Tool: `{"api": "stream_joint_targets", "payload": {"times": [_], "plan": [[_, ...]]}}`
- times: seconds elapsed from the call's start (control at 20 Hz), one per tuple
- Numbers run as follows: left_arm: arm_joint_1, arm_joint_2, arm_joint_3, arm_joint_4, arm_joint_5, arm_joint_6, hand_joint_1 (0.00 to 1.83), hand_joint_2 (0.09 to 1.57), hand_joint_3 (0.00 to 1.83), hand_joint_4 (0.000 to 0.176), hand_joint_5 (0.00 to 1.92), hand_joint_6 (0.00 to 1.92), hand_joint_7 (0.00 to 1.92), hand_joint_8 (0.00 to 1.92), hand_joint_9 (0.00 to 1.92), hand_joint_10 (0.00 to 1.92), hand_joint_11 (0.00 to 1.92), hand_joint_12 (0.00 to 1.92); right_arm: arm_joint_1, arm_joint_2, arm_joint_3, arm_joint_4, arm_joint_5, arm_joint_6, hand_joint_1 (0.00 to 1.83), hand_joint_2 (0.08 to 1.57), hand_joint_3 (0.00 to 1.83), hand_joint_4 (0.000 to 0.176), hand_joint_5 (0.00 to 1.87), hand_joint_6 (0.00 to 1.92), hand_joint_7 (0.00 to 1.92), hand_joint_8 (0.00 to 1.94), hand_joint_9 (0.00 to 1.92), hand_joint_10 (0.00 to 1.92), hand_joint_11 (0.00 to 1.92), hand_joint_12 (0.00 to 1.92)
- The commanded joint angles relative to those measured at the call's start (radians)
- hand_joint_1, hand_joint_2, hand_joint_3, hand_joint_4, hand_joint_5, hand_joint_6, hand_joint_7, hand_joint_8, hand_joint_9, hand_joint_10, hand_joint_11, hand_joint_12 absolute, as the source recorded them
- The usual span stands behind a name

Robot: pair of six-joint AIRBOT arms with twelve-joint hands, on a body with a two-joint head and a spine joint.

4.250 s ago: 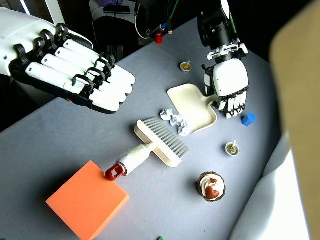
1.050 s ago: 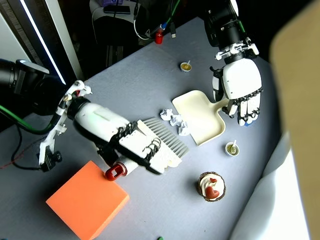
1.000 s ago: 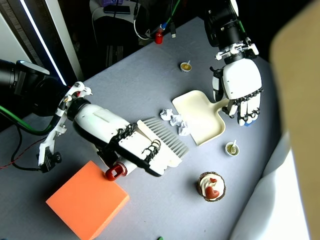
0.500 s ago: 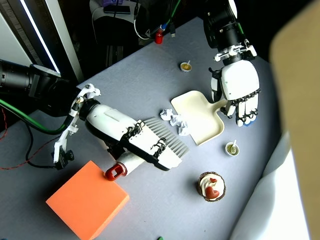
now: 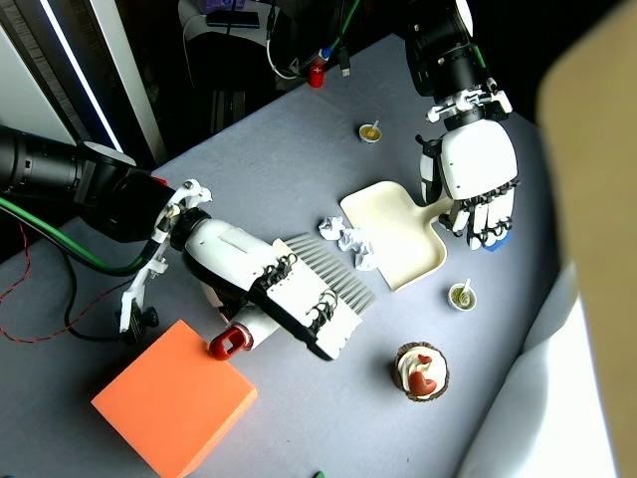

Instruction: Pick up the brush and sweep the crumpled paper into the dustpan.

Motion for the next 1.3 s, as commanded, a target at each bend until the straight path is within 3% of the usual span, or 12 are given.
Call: {"api": "stream_joint_targets", "payload": {"times": [0.0,0.1,0.15,0.2,0.25,0.3,0.4,0.55,0.6,0.65,0.95,1.25], "plan": [[-0.008,0.007,0.002,0.014,-0.039,0.002,1.09,1.11,0.0,0.0,1.0,0.94,0.47,0.0,0.39,0.0,0.37,0.02,0.0,0.003,0.006,-0.074,-0.092,-0.002,0.98,1.08,0.0,0.0,0.46,0.01,0.54,0.01,0.57,0.02,0.48,0.12],[-0.008,0.007,0.001,0.014,-0.039,0.001,1.09,1.11,0.0,0.001,0.99,0.96,0.46,0.0,0.39,0.0,0.37,0.02,0.0,0.002,0.007,-0.074,-0.091,0.001,0.94,1.07,0.0,0.0,0.82,0.03,0.92,0.03,0.92,0.04,0.67,0.26],[-0.008,0.007,0.001,0.014,-0.039,0.001,1.09,1.11,0.0,0.0,1.0,0.95,0.47,0.0,0.39,0.0,0.34,0.01,0.0,0.002,0.007,-0.076,-0.09,0.003,0.87,1.07,0.0,0.0,0.98,0.02,1.1,0.02,1.05,0.08,0.64,0.56],[-0.008,0.007,0.001,0.014,-0.039,0.001,1.11,1.11,0.0,0.0,1.01,0.94,0.49,0.0,0.4,0.0,0.34,0.01,0.0,0.002,0.007,-0.083,-0.089,0.007,0.86,1.04,0.0,0.0,1.18,0.12,1.12,0.46,0.82,1.06,0.6,1.23],[-0.008,0.008,0.001,0.014,-0.039,0.001,1.1,1.11,0.0,0.0,0.99,0.96,0.46,0.0,0.37,0.0,0.33,0.01,0.0,0.002,0.007,-0.086,-0.088,0.007,0.85,1.05,0.0,0.0,0.94,1.16,0.88,1.44,0.7,1.73,0.6,1.68],[-0.008,0.008,0.001,0.014,-0.039,0.001,1.09,1.11,0.0,0.0,1.0,0.95,0.48,0.01,0.39,0.01,0.34,0.01,0.0,0.003,0.006,-0.091,-0.088,0.007,0.85,1.09,0.01,0.0,0.84,1.77,0.88,1.84,0.81,1.88,0.78,1.87],[-0.008,0.008,0.001,0.014,-0.039,0.002,1.08,1.12,0.0,0.007,0.99,0.97,0.45,0.0,0.37,0.0,0.32,0.0,0.0,0.007,0.004,-0.11,-0.085,0.007,0.64,1.28,0.02,0.0,0.96,1.91,1.02,1.94,1.0,1.92,1.04,1.92],[-0.008,0.008,0.001,0.014,-0.039,0.002,1.09,1.11,0.0,0.0,1.0,0.95,0.48,0.01,0.39,0.0,0.34,0.01,0.0,0.015,0.005,-0.128,-0.078,0.007,0.41,1.38,0.02,0.0,1.1,1.92,1.23,1.94,1.25,1.92,1.31,1.92],[-0.008,0.008,0.002,0.014,-0.039,0.002,1.08,1.11,0.0,0.011,1.0,0.96,0.49,0.0,0.41,0.01,0.35,0.02,0.0,0.018,0.005,-0.138,-0.076,0.007,0.33,1.42,0.02,0.0,1.11,1.92,1.24,1.94,1.27,1.92,1.37,1.92],[-0.008,0.008,0.003,0.014,-0.039,0.002,1.1,1.11,0.0,0.0,1.0,0.95,0.49,0.0,0.4,0.0,0.35,0.01,0.0,0.022,0.005,-0.156,-0.073,0.007,0.31,1.46,0.02,0.0,1.13,1.92,1.25,1.94,1.3,1.92,1.4,1.92],[-0.009,0.008,0.003,0.014,-0.04,0.001,1.09,1.11,0.0,0.0,1.0,0.96,0.51,0.0,0.42,0.01,0.37,0.02,0.022,0.059,-0.017,-0.197,-0.007,0.005,0.7,1.51,0.0,0.0,1.13,1.92,1.29,1.94,1.34,1.92,1.44,1.92],[-0.009,0.007,0.005,0.014,-0.04,-0.002,1.1,1.1,0.0,0.0,1.01,0.93,0.53,0.0,0.44,0.01,0.39,0.03,0.07,0.097,-0.057,-0.168,0.075,-0.038,0.78,1.44,0.0,0.0,1.11,1.92,1.26,1.94,1.32,1.92,1.41,1.92]]}}
